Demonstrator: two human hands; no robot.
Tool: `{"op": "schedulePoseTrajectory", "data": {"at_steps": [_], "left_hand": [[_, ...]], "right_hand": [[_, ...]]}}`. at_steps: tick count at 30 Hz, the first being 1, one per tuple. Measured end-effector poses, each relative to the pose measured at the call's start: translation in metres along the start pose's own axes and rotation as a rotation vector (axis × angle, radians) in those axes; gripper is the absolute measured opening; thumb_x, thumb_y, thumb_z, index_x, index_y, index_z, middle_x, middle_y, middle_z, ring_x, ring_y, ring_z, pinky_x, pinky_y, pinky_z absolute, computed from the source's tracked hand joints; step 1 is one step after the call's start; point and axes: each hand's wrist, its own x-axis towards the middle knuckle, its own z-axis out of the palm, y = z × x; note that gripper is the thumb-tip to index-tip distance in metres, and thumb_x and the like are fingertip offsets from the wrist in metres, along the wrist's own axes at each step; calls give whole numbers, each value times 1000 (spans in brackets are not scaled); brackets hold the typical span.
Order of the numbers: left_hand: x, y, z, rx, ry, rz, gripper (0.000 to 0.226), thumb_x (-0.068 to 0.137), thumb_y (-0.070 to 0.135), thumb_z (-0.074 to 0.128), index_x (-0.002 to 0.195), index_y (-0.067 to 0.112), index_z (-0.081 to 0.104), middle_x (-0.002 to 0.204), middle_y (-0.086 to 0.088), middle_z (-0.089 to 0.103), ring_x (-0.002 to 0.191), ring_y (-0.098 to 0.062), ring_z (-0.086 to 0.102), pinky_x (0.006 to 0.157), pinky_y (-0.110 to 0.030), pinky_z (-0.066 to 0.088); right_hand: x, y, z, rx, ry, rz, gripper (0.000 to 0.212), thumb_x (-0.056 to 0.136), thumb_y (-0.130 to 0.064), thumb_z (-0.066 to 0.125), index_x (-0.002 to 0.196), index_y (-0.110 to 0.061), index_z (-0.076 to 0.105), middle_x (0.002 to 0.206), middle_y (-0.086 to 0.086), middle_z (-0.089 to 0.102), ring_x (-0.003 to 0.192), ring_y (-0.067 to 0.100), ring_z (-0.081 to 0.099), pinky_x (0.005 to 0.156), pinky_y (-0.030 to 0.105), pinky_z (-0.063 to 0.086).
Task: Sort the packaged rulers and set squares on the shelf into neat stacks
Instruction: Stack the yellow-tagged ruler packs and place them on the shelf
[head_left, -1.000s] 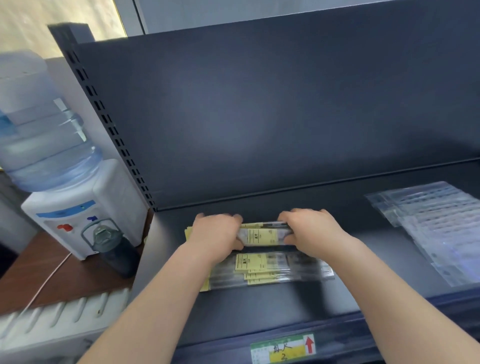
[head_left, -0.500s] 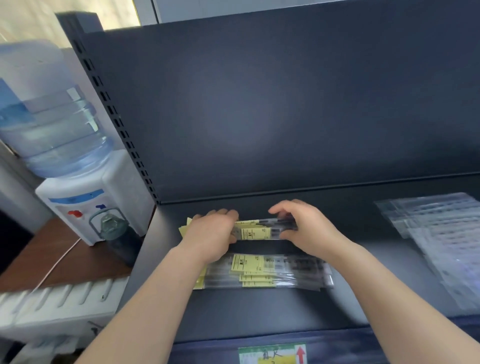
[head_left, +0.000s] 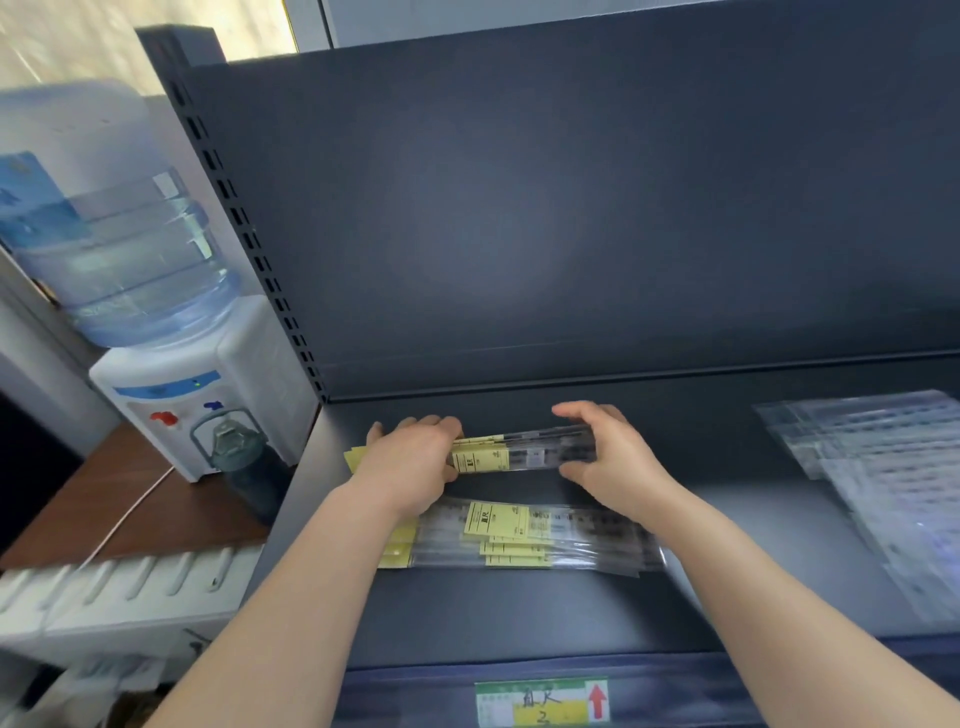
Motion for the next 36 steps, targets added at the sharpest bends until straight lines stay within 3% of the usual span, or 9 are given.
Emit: {"op": "schedulePoseTrajectory", "data": {"at_steps": [3, 5, 8, 13, 18, 23, 27, 31, 36], "left_hand": [[-1, -2, -1, 4, 4, 12, 27, 95, 19, 56, 121, 20, 48, 117, 2, 56, 117, -23, 49, 112, -55, 24], [-1, -3, 0, 46, -16, 21, 27, 96, 20, 55, 122, 20, 48, 119, 1, 55, 120, -24, 46, 113, -59, 20], [0, -4, 2, 114, -70, 36, 38, 97, 19, 51, 134, 20, 42, 129, -2, 48, 127, -25, 39, 113, -65, 13], [-3, -5, 1, 105, -60, 26, 52, 100, 17, 46, 148, 26, 29, 139, -2, 42, 133, -26, 32, 115, -65, 10], [-6, 0, 3, 56, 4, 48, 49, 99, 16, 46, 145, 31, 36, 135, 3, 48, 131, -22, 35, 115, -62, 15], [-22, 6, -12, -161, 296, 197, 38, 89, 39, 64, 125, 32, 55, 120, 15, 55, 113, -11, 46, 96, -35, 40], [-34, 28, -16, -135, -88, 280, 47, 76, 52, 74, 116, 30, 63, 113, 13, 64, 103, -11, 53, 88, -33, 47], [-33, 34, -9, 8, -151, 264, 67, 74, 53, 75, 131, 27, 53, 127, 6, 57, 117, -17, 49, 93, -35, 45], [-35, 38, -13, 36, -200, 186, 56, 68, 53, 79, 110, 26, 54, 102, 9, 52, 100, -16, 49, 79, -33, 45]], "right_hand": [[1, -2, -6, -58, 24, -73, 39, 87, -2, 62, 106, -36, 59, 111, -9, 54, 107, 12, 54, 89, 21, 40], [-1, -4, -7, -221, 5, -87, 40, 86, -13, 66, 117, -36, 56, 121, -8, 51, 117, 15, 47, 97, 30, 41], [-3, -6, 0, -571, -81, -148, 67, 87, -41, 62, 146, -35, 30, 152, -10, 27, 143, 19, 17, 115, 50, 21], [-1, -9, 3, -795, -132, -189, 79, 94, -49, 47, 153, -26, 1, 160, -9, 11, 148, 20, -7, 116, 60, 4], [1, -19, 13, -796, 4, -331, 61, 96, -37, 50, 150, -28, 23, 144, -6, 43, 141, 21, 28, 113, 54, 19], [8, -21, 5, -640, 5, -322, 30, 99, -27, 43, 126, -38, 53, 117, -10, 56, 111, 16, 50, 80, 31, 40], [6, -17, 7, -678, -130, -296, 42, 98, -35, 45, 139, -35, 40, 130, -7, 52, 122, 19, 46, 90, 35, 38], [7, -16, 7, -669, -83, -330, 39, 96, -33, 49, 134, -36, 43, 128, -11, 56, 119, 17, 50, 88, 33, 39], [8, -13, 0, -636, -110, -315, 32, 95, -31, 51, 126, -40, 49, 119, -15, 60, 108, 15, 55, 81, 32, 43]]}}
